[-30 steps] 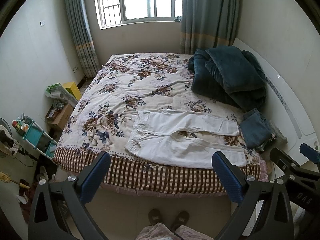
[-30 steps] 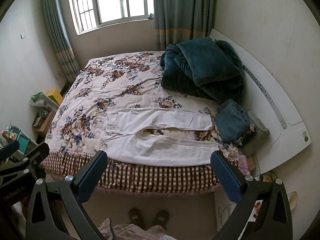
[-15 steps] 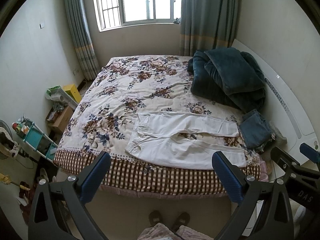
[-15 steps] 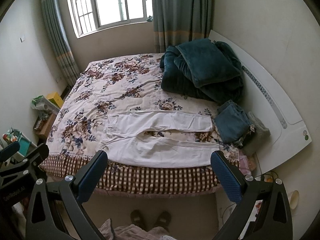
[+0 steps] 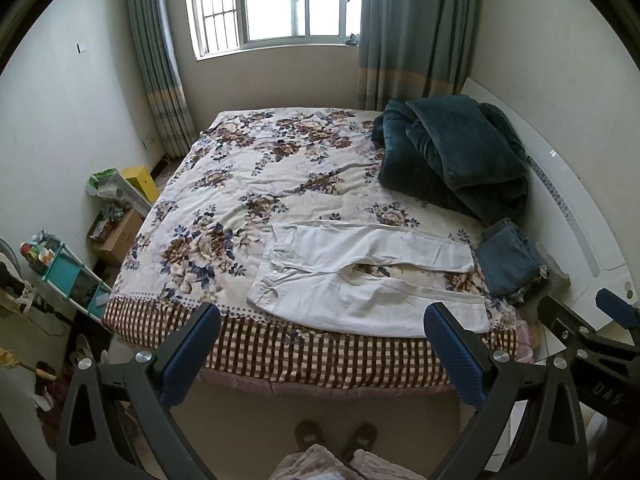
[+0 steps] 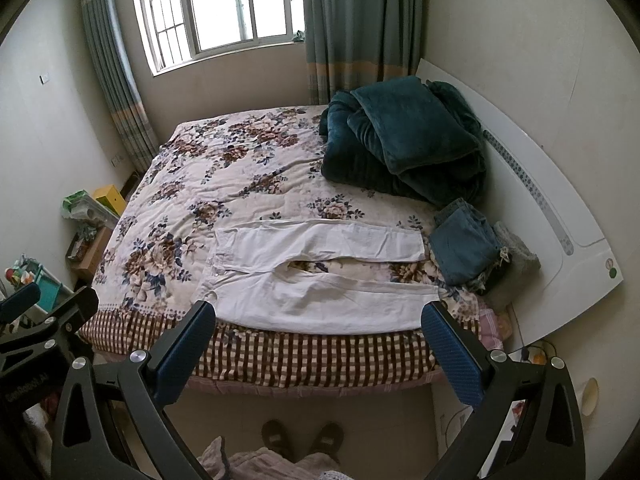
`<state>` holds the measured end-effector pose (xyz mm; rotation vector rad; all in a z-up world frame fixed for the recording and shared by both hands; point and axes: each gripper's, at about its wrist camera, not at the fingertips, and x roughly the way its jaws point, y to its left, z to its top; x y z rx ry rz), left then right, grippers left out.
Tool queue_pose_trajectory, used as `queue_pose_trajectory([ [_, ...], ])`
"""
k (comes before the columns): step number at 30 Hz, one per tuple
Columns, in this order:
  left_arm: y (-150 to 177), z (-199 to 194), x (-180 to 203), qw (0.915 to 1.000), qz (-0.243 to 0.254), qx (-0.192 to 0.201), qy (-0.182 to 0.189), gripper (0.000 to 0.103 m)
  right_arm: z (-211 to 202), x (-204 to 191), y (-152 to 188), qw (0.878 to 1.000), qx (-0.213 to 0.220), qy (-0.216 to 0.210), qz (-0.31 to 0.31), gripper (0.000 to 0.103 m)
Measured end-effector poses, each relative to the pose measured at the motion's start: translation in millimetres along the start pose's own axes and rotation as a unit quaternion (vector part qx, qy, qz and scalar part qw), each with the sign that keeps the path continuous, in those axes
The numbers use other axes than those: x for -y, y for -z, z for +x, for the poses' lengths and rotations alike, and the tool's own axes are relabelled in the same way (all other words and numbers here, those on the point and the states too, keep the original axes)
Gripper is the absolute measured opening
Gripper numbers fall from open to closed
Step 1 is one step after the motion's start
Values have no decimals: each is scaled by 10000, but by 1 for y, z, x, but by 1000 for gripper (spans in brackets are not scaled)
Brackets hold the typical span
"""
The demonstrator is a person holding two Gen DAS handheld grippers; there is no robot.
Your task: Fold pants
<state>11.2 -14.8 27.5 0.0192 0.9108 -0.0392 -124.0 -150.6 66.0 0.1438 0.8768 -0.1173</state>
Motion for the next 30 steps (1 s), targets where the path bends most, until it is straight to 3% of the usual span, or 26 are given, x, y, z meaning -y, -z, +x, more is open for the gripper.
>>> queue_pose_trajectory([
  [6,-3,25,-11,9997,-114,196,-45,103,20,1,1,9998,-30,67,188,103],
  [10,-7,64,-23,9994,-110,262,-196,103,52,2,-1,9987,18,248,434,103],
  [17,-28,159,-32,9994,-201,-191,-184,103,145,12,-13,9949,-131,676,743,103],
  [23,-54,259,-7,9970,-204,-629,-400,103,263,49,-36,9907,-623,817,891,103],
  [30,-92,410,37,9884,-149,-1279,-811,103,450,121,-83,9837,-1346,542,1059,103],
])
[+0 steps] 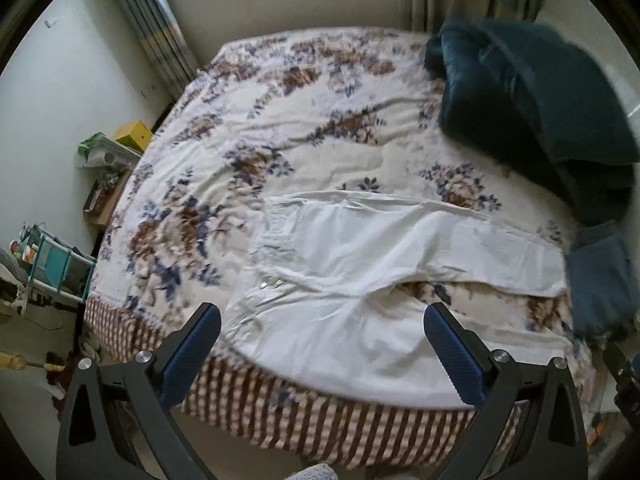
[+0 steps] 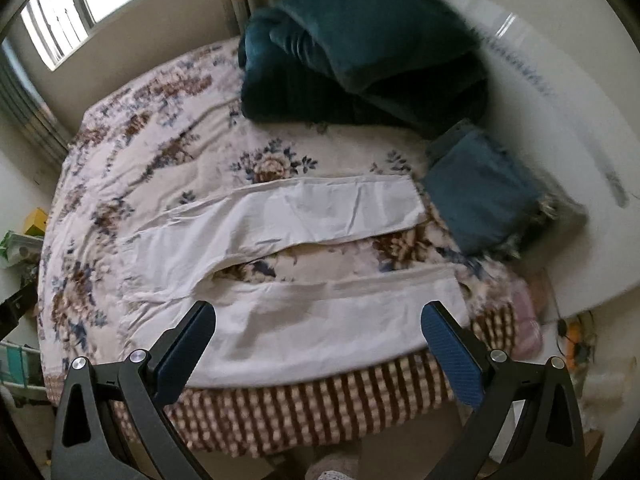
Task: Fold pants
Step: 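Lower both tools toward the waistband edge of the white pants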
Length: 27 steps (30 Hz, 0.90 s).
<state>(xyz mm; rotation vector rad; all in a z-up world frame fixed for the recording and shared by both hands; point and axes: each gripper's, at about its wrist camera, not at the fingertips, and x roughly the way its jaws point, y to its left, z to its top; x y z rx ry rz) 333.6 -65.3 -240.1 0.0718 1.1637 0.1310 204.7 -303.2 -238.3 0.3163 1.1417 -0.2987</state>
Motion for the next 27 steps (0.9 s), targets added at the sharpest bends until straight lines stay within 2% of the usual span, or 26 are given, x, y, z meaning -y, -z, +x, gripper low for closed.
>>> queue_pose_trajectory([
  [7,-63,156,77,9977,381,-537,-161,103,213,-4,-109,9977,-516,109,-433,103],
  [13,-85,275,130,9925,744,-961,-133,103,365,-30,-150,9929,-875,270,-754,103],
  [17,-100,336,167,9863,1263,-1056,-83,103,436,-48,-157,9852,-1246,454,-1083,103],
  [21,-112,395,206,9693,2158,-1173,-72,103,502,-72,-169,9686,-1561,701,-1803,103],
  [23,-113,420,223,9537,2758,-1199,-62,103,533,-85,-176,9560,-1726,790,-2235,103],
  [27,-114,448,237,9257,3509,-1403,160,103,573,-102,-186,9335,-1999,808,-2866,103],
])
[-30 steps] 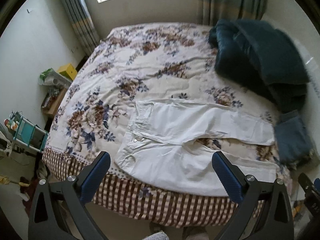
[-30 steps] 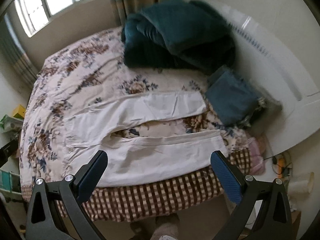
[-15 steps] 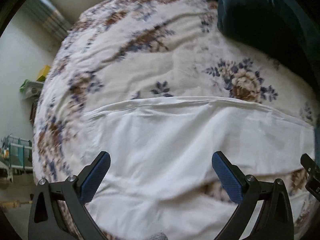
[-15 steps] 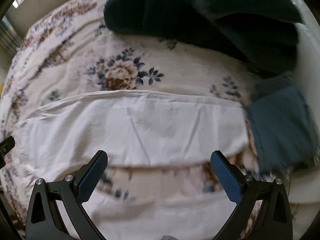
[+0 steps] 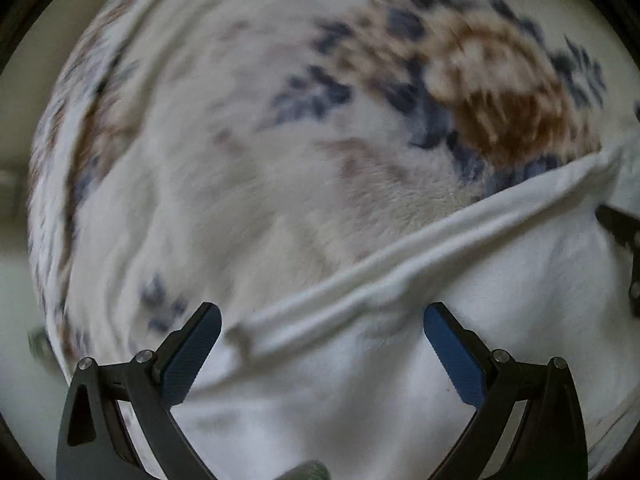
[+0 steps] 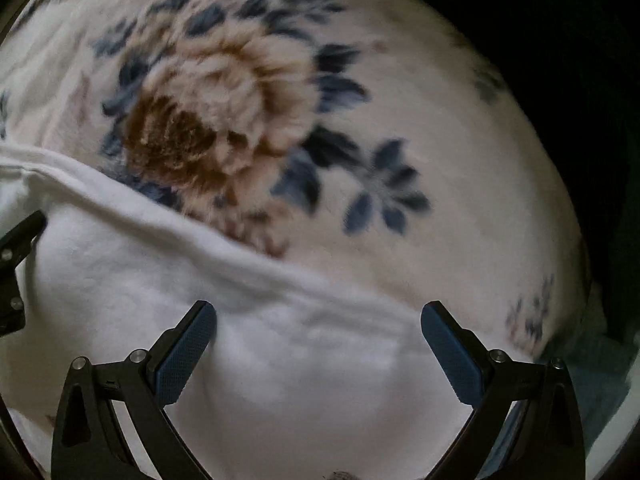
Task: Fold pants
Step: 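Lower both tools toward the waistband edge of the white pants, then grasp the waistband with the right tool while the left tool grasps it too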
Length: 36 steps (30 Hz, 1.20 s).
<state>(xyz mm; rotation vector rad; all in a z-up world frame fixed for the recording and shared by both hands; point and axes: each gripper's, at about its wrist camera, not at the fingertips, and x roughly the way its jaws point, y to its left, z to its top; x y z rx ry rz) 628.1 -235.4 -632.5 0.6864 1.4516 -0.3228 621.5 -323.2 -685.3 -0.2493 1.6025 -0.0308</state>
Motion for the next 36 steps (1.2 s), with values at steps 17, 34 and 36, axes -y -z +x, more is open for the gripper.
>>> queue_pose_trajectory([
  [17,25,-50,-29,9924,101,348,1178,11,-15,7,-17,9945,249,-982,253,7],
  [34,207,-197,23,9634,-1876,1142,1537,8,-150,-23,177,9612,1416,-1719,1627,6],
  [36,247,-207,47,9571,-2156,1012,1653,8,-158,-37,218,9601,1364,-1804,1647,6],
])
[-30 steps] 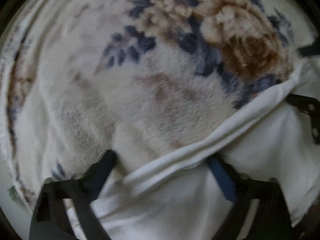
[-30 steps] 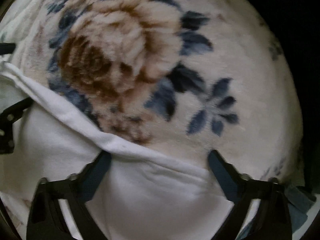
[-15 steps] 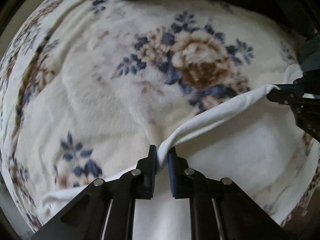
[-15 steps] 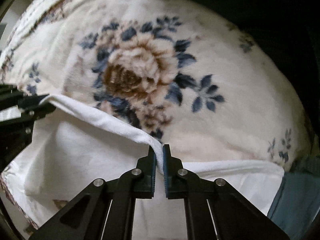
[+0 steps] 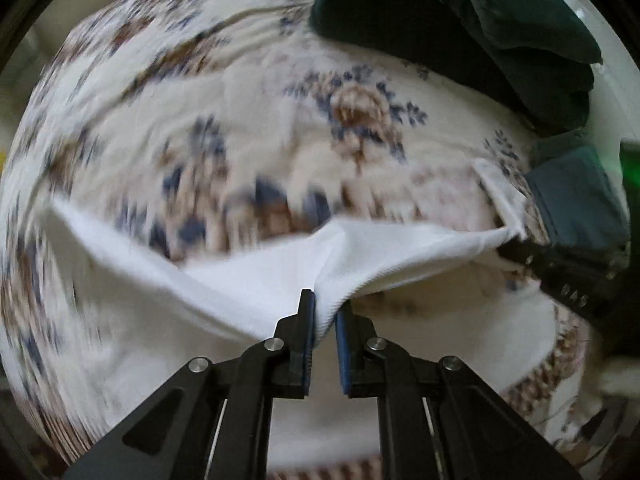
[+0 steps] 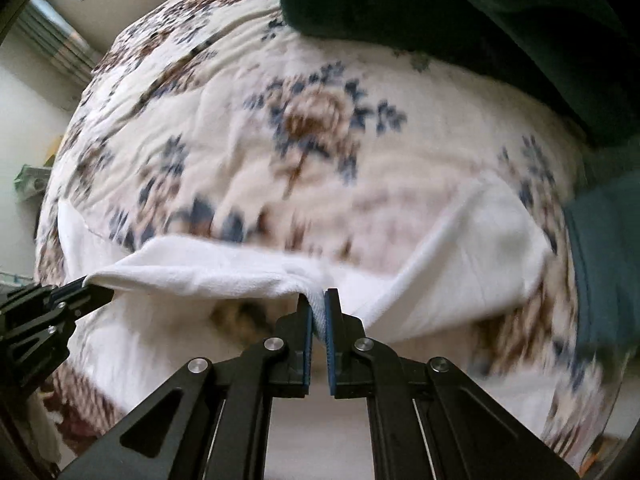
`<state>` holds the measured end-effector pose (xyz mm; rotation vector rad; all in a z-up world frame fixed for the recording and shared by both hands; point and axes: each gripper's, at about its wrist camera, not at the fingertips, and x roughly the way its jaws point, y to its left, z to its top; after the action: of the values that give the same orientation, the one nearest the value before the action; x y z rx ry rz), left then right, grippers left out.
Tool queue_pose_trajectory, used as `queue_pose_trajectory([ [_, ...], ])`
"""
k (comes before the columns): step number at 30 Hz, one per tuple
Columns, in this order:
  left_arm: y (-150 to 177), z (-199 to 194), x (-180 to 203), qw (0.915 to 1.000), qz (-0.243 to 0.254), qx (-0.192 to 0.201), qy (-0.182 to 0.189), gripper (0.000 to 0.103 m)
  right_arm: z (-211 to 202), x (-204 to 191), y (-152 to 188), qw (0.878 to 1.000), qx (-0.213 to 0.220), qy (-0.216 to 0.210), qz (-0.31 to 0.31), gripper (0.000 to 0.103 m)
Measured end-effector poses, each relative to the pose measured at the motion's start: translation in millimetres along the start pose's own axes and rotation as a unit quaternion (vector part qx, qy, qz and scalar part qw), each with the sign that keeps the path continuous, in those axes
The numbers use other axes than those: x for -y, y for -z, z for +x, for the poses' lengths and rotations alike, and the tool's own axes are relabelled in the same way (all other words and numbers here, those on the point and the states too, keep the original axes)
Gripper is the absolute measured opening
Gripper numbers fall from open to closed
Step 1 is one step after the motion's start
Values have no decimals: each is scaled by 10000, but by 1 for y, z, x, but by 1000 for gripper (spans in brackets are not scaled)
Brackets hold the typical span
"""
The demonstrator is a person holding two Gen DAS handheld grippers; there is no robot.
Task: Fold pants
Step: 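Grasp the waistband with the right tool while the left tool grasps it too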
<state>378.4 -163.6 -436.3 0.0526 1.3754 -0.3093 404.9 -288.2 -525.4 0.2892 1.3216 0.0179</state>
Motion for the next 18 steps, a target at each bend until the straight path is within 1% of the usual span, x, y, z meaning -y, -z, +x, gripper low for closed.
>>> queue_pose_trajectory([
  [3,54,-2,13,9994,-289,-179,-34,8,-9,-7,65,9997,-240,-40,25,6],
  [4,76,6,17,9986,-397,-350,-58,8,-6,-9,86,9994,-334,-3,-29,6],
  [5,90,14,18,9976,-481,-502,-65,8,-3,-11,103,9990,-444,42,-92,6],
  [7,124,44,15,9936,-737,-855,-36,8,14,-13,142,9967,-762,150,-235,6],
  [8,130,54,15,9925,-778,-942,-28,8,24,-12,154,9957,-859,188,-295,6],
  [9,141,73,12,9906,-863,-1059,-43,8,35,-11,169,9942,-958,270,-397,6],
  [11,151,101,9,9879,-941,-1234,-56,8,58,-12,191,9906,-1149,428,-608,6],
  [13,155,123,4,9855,-996,-1369,-61,8,78,-14,208,9873,-1246,594,-791,7],
  [15,155,134,0,9840,-1028,-1450,-95,12,91,-12,216,9852,-1375,673,-771,12],
  [16,154,137,-1,9824,-1071,-1529,-51,14,95,-10,219,9853,-1424,642,-686,15],
  [17,152,135,-3,9808,-1122,-1597,3,15,97,-7,221,9853,-1481,611,-599,16],
  [18,151,130,-4,9798,-1177,-1616,49,22,94,-6,222,9855,-1502,590,-519,17],
])
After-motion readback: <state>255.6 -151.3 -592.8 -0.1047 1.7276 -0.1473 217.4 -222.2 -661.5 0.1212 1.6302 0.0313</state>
